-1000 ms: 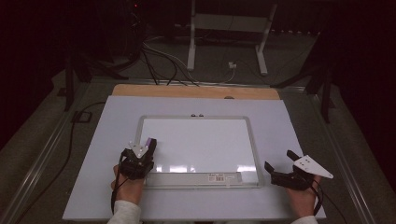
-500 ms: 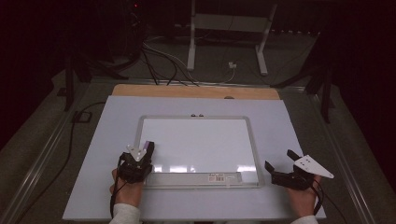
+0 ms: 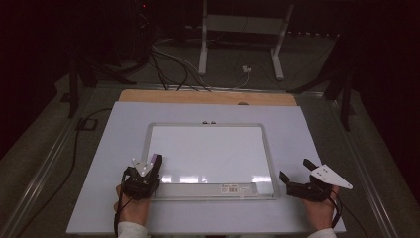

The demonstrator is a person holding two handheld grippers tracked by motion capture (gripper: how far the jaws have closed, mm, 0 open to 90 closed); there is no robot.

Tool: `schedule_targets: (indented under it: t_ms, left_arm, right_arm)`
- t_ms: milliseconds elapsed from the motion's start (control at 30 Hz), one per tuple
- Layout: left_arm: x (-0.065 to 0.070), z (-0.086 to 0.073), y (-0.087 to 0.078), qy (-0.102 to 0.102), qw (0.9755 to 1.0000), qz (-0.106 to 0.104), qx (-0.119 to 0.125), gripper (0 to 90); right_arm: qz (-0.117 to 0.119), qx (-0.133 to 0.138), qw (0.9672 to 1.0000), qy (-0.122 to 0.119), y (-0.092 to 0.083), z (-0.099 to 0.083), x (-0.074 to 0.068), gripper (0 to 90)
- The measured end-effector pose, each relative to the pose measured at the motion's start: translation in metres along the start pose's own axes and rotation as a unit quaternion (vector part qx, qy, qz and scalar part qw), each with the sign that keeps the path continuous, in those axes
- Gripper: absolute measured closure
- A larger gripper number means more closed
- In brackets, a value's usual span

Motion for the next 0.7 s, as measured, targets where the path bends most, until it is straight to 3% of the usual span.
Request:
schedule_targets:
  t_ms: [233,533,700]
  left_arm:
    - [0.000,0.006,0.002,0.005,0.9999,0.004,0.011,52.6]
    - [-0.009,0.016,0.010,0.011,0.9988,0.043,0.019,57.2]
    - [-0.011,0.016,0.011,0.003,0.9995,0.020,0.024,55.4]
  right_arm:
    - [0.001,0.000,1.0000,0.000,0.001,0.000,0.000,0.4]
    - [0.001,0.000,1.0000,0.000,0.001,0.000,0.000,0.4]
    - [0.001,-0.001,1.0000,0.000,0.001,0.000,0.000,0.4]
Point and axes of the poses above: each handheld gripper's, and its own axes: y roughly forward along the jaws, z roughly out of its top, x roughly to its right, the point moved 3 cm from there along y, roughly forward along the jaws, and after that the axes turned 14 degrees about x, right-handed, at the moved point
